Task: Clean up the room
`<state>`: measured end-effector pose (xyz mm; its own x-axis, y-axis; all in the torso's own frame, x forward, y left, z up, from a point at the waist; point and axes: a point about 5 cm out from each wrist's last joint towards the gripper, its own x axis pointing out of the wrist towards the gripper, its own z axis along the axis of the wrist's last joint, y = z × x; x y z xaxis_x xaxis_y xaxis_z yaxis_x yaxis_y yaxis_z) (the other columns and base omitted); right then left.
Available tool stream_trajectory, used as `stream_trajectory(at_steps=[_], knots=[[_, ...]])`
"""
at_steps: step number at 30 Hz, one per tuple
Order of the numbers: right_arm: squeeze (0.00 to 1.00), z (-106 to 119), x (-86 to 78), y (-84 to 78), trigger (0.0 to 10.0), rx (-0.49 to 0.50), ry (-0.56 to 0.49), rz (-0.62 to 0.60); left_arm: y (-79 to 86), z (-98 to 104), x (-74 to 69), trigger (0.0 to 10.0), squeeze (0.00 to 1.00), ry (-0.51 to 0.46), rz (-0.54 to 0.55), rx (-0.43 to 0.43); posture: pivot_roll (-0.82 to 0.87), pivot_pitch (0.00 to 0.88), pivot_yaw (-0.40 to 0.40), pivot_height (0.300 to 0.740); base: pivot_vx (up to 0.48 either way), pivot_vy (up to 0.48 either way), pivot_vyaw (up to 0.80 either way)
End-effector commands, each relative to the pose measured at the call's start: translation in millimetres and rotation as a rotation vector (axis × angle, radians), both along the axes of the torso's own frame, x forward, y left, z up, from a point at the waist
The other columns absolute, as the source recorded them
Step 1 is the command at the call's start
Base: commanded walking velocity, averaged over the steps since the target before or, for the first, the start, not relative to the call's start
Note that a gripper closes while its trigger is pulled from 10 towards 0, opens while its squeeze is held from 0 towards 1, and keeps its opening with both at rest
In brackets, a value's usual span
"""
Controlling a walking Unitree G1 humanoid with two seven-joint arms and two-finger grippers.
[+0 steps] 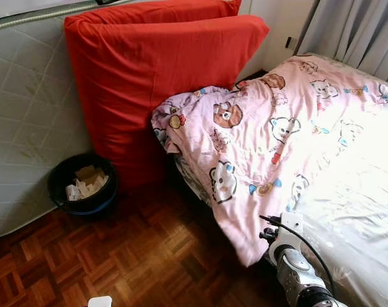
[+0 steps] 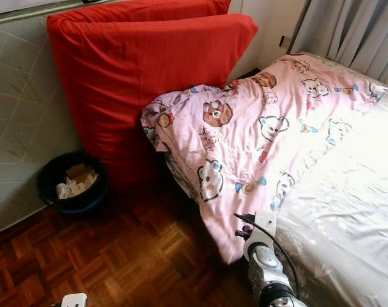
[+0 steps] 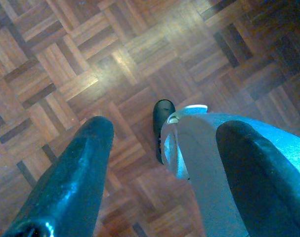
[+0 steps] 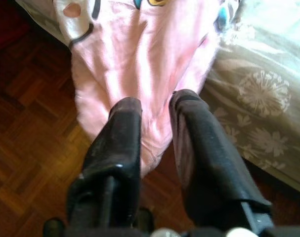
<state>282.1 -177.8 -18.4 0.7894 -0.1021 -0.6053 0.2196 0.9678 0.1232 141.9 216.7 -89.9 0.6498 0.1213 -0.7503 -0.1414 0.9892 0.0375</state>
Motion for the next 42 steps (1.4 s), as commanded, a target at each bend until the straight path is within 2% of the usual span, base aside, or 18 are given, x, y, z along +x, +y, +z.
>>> stream_trajectory(at_steps=[1, 4, 5, 12, 13, 14, 16, 18, 19, 22, 25, 28, 31, 35, 42], knots=[[0.58, -5.5, -5.5, -2.0, 10.0, 0.007, 0.042, -0.009, -6.7, -5.5, -9.5, 10.0, 0.0, 0.047, -0.02, -0.015, 0.03, 0.116, -0.059, 0.74, 0.0, 0.0, 0.0], [0.51, -8.7, -8.3, 1.2, 10.0, 0.047, 0.056, 0.013, -6.7, -5.8, -10.4, 10.0, 0.0, 0.051, -0.021, -0.014, 0.03, 0.116, -0.06, 0.74, 0.0, 0.0, 0.0], [0.0, -9.5, -9.1, 2.6, 10.0, 0.052, 0.057, 0.025, -6.7, -5.9, -10.5, 10.0, 0.0, 0.052, -0.021, -0.014, 0.03, 0.115, -0.06, 0.74, 0.0, 0.0, 0.0], [0.0, -17.3, -19.1, 7.8, 10.0, 0.066, 0.059, 0.062, -6.9, -6.8, -12.4, 10.0, 0.0, 0.063, -0.022, -0.014, 0.03, 0.113, -0.061, 0.74, 0.0, 0.0, 0.0], [0.0, -19.1, -21.4, 8.3, 10.0, 0.07, 0.062, 0.066, -6.8, -7.1, -13.1, 10.0, 0.0, 0.067, -0.022, -0.014, 0.03, 0.111, -0.061, 0.74, 0.0, 0.0, 0.0], [0.0, -26.2, -30.7, 10.3, 10.0, 0.079, 0.085, 0.092, -6.7, -7.7, -14.3, 10.0, 0.0, 0.075, -0.021, -0.014, 0.03, 0.11, -0.061, 0.74, 0.0, 0.0, 0.0], [0.0, -29.4, -35.2, 11.2, 10.0, 0.081, 0.098, 0.106, -6.6, -7.9, -14.6, 10.0, 0.0, 0.078, -0.021, -0.014, 0.03, 0.109, -0.061, 0.74, 0.0, 0.0, 0.0], [0.0, -34.9, -42.9, 10.5, 10.0, 0.042, 0.13, 0.137, -6.6, -8.0, -14.8, 10.0, 0.0, 0.08, -0.021, -0.015, 0.03, 0.108, -0.061, 0.74, 0.0, 0.0, 0.0], [0.0, -40.8, -51.4, 10.1, 10.0, -0.011, 0.17, 0.185, -6.6, -8.1, -15.0, 10.0, 0.0, 0.081, -0.019, -0.016, 0.02, 0.106, -0.062, 0.74, 0.0, 0.0, 0.0], [0.0, -49.2, -65.3, 8.9, 10.0, -0.061, 0.217, 0.242, -6.9, -8.2, -15.0, 10.0, 0.0, 0.083, -0.016, -0.019, 0.02, 0.1, -0.063, 0.74, 0.0, 0.0, 0.0], [0.0, -54.4, -74.8, 3.9, 10.0, -0.054, 0.244, 0.205, -7.4, -8.3, -14.6, 10.0, 0.0, 0.082, -0.008, -0.024, 0.02, 0.097, -0.064, 0.74, 0.0, 0.0, 0.0], [0.0, -66.2, -100.7, -12.5, 10.0, -0.08, 0.323, 0.144, -7.8, -7.8, -12.7, 10.0, 0.0, 0.077, 0.005, -0.029, 0.02, 0.091, -0.065, 0.74, 0.0, 0.0, 0.0], [0.0, -69.1, -107.8, -15.7, 10.0, -0.086, 0.346, 0.131, -7.5, -7.6, -11.9, 10.0, 0.0, 0.076, 0.006, -0.029, 0.01, 0.089, -0.063, 0.74, 0.0, 0.0, 0.0], [0.0, -78.6, -133.1, -22.4, 10.0, -0.082, 0.413, 0.109, -6.7, -7.1, -10.5, 10.0, 0.0, 0.075, 0.012, -0.03, 0.0, 0.083, -0.052, 0.74, 0.0, 0.0, 0.0], [0.0, -76.4, -127.8, -19.8, 10.0, -0.052, 0.365, 0.045, -3.1, -6.0, -8.7, 10.0, 0.0, 0.069, 0.034, -0.03, 0.02, 0.065, -0.039, 0.74, 0.0, 0.0, 0.5]])
